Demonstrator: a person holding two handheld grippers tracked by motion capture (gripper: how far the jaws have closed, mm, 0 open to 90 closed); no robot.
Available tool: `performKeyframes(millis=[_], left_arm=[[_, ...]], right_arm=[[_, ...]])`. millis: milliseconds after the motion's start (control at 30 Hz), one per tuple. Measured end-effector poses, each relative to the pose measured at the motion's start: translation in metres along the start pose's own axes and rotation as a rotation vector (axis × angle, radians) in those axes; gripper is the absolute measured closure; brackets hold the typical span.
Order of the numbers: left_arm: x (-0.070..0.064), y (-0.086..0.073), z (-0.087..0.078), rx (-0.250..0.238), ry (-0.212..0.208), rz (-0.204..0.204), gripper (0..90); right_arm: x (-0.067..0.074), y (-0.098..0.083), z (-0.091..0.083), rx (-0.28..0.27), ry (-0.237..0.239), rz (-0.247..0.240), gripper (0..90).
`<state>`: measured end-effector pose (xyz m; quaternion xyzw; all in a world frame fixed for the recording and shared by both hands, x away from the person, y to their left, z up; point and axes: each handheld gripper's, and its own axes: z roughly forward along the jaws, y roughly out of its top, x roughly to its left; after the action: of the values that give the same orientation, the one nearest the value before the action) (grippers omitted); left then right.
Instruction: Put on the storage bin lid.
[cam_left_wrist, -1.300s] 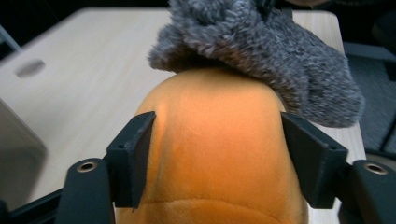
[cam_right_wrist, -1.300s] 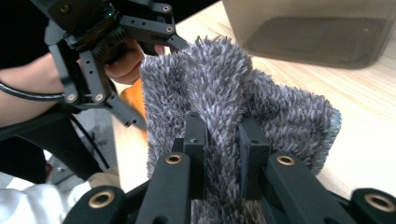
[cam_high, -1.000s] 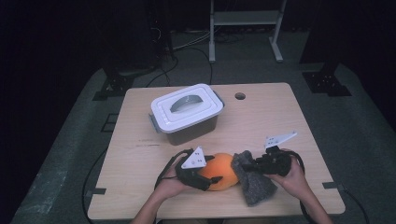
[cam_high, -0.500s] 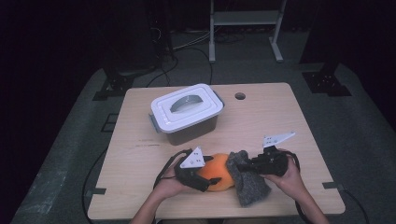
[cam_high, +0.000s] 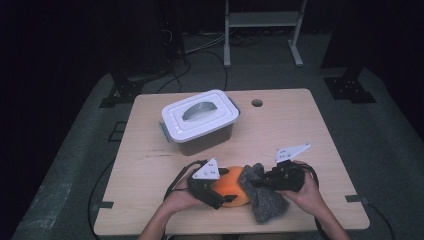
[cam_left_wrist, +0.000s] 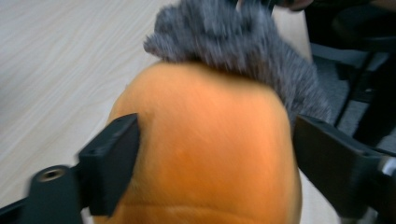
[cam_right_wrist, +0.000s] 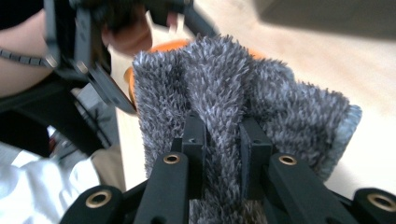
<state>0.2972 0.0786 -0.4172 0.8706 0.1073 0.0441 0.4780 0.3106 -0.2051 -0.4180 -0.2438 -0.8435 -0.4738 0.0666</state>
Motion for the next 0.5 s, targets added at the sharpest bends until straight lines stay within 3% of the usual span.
performKeyframes(millis=[133,233,333,433,500], left_arm=[[0.002,0.003,0.000,0.021,0.025,-0.023,8.3],[0.005,-0.002,0.004,0.037,0.008,-0.061,10.4],[0.000,-0.002,0.005,0.034,0.010,-0.025,18.9],[-0.008,0.001,0.011,0.041,0.005,0.022,18.7],[-0.011,0.004,0.013,0.051,0.010,0.041,16.3]], right_arm=[[0.001,-0.006,-0.002,0.021,0.025,-0.009,75.0],[0.000,-0.006,-0.003,0.025,0.031,-0.004,75.1],[0.002,0.000,-0.009,0.005,0.017,-0.007,75.5],[0.011,0.010,-0.013,-0.071,0.032,-0.026,75.6],[0.019,0.017,-0.008,-0.069,0.024,-0.057,75.6]])
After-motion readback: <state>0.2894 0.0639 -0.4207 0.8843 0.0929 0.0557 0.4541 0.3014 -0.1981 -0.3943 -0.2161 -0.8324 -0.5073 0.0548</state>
